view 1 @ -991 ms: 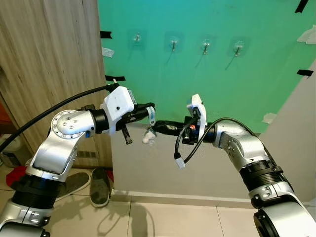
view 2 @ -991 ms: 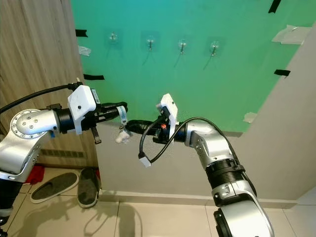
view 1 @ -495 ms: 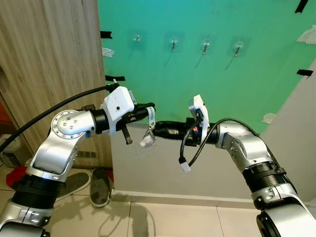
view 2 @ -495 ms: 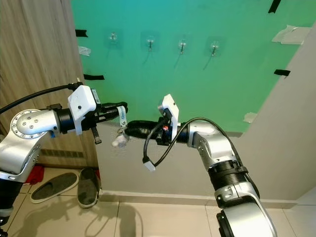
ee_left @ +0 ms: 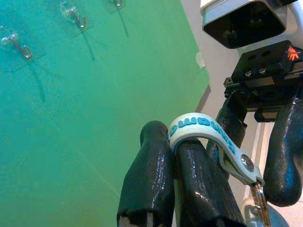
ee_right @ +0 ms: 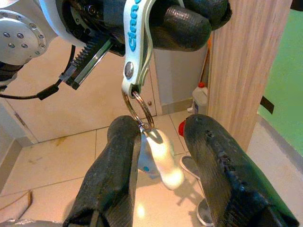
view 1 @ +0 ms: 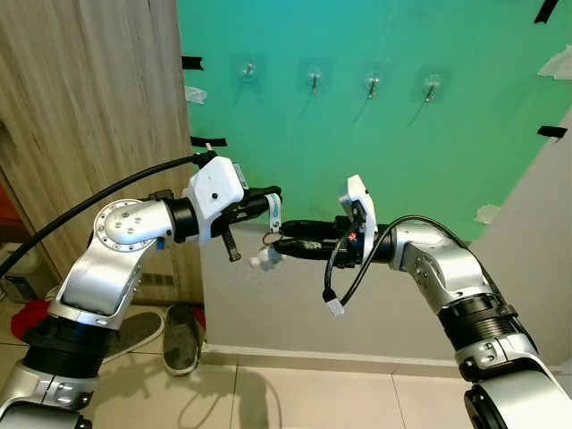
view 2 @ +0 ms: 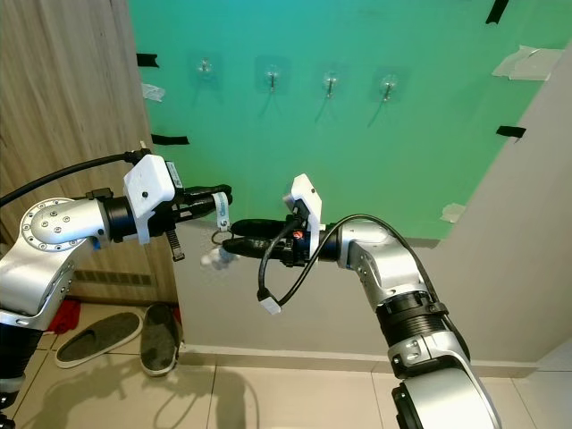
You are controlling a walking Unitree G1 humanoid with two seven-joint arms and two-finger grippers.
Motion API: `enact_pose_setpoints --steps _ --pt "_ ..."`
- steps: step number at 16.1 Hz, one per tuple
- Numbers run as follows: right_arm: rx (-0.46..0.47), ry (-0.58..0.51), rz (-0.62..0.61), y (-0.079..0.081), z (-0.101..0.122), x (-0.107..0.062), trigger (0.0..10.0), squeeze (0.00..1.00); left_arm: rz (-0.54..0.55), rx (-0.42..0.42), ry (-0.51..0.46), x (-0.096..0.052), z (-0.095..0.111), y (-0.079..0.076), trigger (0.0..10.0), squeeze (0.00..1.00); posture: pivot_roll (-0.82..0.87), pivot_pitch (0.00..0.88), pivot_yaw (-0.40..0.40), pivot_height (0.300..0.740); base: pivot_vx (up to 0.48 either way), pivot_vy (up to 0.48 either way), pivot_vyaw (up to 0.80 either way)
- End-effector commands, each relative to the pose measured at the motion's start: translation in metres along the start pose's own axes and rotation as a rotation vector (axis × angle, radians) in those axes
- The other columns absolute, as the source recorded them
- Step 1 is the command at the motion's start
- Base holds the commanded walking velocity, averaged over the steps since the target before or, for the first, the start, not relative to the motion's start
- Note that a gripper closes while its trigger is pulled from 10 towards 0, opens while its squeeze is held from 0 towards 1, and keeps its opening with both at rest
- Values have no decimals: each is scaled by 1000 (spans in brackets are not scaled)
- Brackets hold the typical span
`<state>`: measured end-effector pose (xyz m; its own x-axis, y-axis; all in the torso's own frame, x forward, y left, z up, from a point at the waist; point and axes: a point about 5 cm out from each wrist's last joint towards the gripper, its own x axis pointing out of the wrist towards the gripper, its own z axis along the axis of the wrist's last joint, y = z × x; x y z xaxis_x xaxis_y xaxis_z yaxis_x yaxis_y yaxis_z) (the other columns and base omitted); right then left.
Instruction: Hang keys on a hook
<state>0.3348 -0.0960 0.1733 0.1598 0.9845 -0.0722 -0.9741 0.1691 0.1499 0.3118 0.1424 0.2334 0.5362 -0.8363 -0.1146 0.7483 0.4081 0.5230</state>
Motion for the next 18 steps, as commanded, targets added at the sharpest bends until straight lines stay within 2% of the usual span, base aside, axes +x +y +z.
enact_pose_setpoints --steps 1,8,10,11,18 --pt "-17 -6 -15 -1 4 -2 10000 0 -24 24 -11 4 5 -2 10000 0 40 0 -100 740 0 0 0" --pt "5 -50 -28 -3 8 2 10000 0 -29 26 -12 5 5 -3 10000 0 32 0 -100 740 0 0 0" --pt "14 -51 -32 -4 7 2 588 0 -30 28 -11 6 5 -3 10000 0 33 0 -99 740 0 0 0" --pt "16 -50 -32 -4 7 2 0 0 -31 29 -11 6 5 -3 10000 0 34 0 -99 740 0 0 0" --pt "25 -49 -29 -4 7 2 0 0 -30 35 -8 6 5 -1 10000 0 44 0 -100 740 0 0 0"
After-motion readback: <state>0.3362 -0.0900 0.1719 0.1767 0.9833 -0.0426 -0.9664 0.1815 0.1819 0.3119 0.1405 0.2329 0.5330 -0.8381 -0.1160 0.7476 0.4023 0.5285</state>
